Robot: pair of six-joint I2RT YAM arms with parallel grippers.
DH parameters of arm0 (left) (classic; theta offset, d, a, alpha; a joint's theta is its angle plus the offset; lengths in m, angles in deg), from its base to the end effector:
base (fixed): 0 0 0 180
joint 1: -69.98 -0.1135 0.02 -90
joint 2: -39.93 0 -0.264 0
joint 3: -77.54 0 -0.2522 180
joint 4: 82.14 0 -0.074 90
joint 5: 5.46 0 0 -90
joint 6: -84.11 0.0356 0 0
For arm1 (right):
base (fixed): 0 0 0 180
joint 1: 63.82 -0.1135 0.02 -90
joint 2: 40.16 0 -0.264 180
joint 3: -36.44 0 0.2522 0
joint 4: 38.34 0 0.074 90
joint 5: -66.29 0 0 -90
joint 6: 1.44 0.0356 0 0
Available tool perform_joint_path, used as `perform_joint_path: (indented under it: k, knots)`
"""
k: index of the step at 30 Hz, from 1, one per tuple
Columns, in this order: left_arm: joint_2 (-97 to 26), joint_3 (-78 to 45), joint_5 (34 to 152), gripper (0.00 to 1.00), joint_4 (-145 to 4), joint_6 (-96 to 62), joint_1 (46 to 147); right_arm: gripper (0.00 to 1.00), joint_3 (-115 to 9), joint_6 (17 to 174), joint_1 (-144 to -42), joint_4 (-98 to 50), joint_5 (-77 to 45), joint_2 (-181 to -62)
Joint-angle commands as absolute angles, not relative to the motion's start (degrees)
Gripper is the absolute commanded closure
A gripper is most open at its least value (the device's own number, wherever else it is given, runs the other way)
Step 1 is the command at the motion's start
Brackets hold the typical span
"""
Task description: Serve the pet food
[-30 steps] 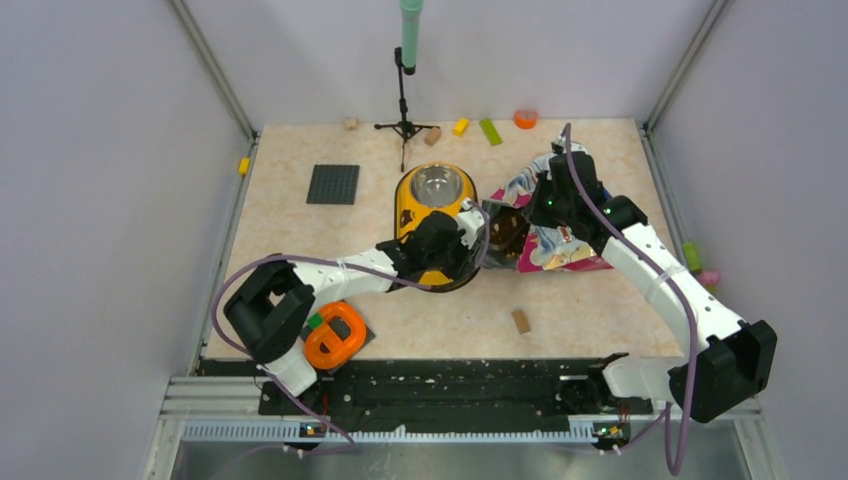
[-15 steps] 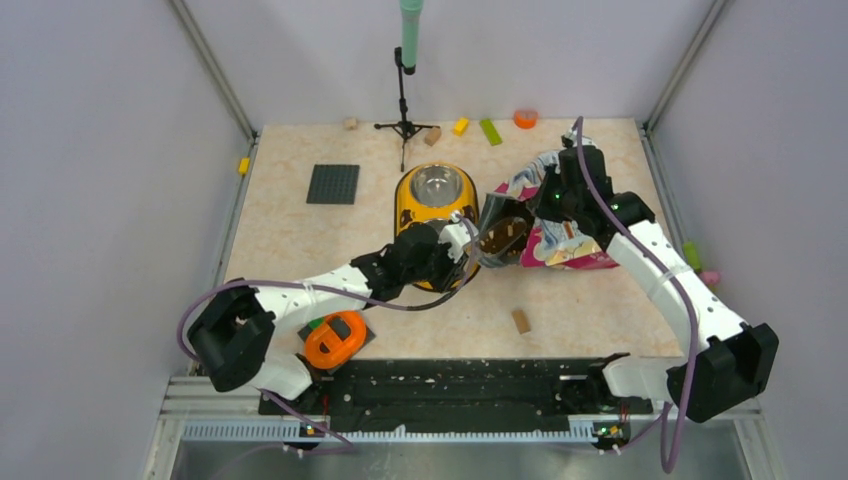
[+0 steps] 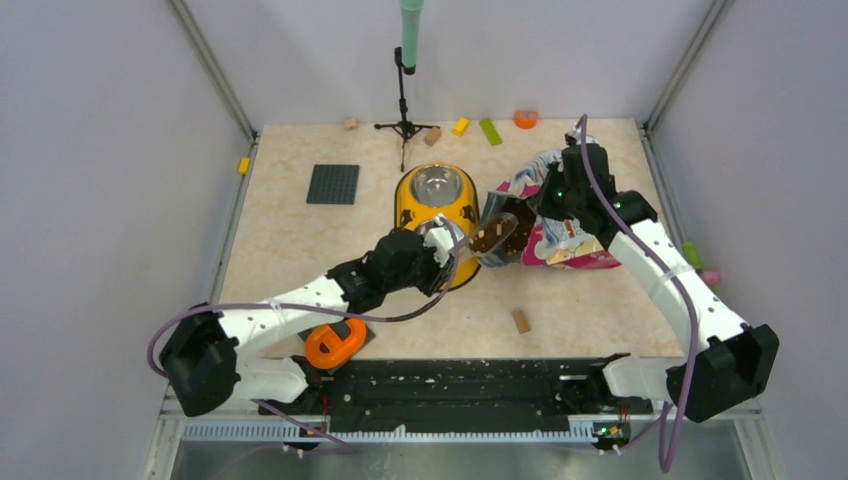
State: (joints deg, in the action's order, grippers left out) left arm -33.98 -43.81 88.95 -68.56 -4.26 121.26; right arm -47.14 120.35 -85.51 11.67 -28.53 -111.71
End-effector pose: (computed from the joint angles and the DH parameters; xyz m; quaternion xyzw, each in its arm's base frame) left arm 0.1768 -0.2249 0.2480 0.4008 0.7615 -0.2435 0.4475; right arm 0.2514 0.0968 0.3491 0.0974 0.8928 0.1634 0.4083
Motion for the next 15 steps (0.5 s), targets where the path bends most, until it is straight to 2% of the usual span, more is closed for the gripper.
perform_joint_path:
  k: [1, 9, 15]
  knots:
    - [-27.76, -43.58, 86.8, 1.0, -63.89, -5.32, 121.48, 1.0, -52.72, 121.54, -84.87, 4.92, -27.46, -110.97]
    - [-19.53, -43.35, 80.19, 1.0, -51.78, -9.73, 121.39, 1.0, -53.06, 120.81, -84.73, 3.8, -26.49, -111.99]
    - [-17.71, -42.82, 77.84, 1.0, -43.46, -14.43, 121.4, 1.0, -52.88, 120.51, -84.75, 3.17, -25.46, -112.53]
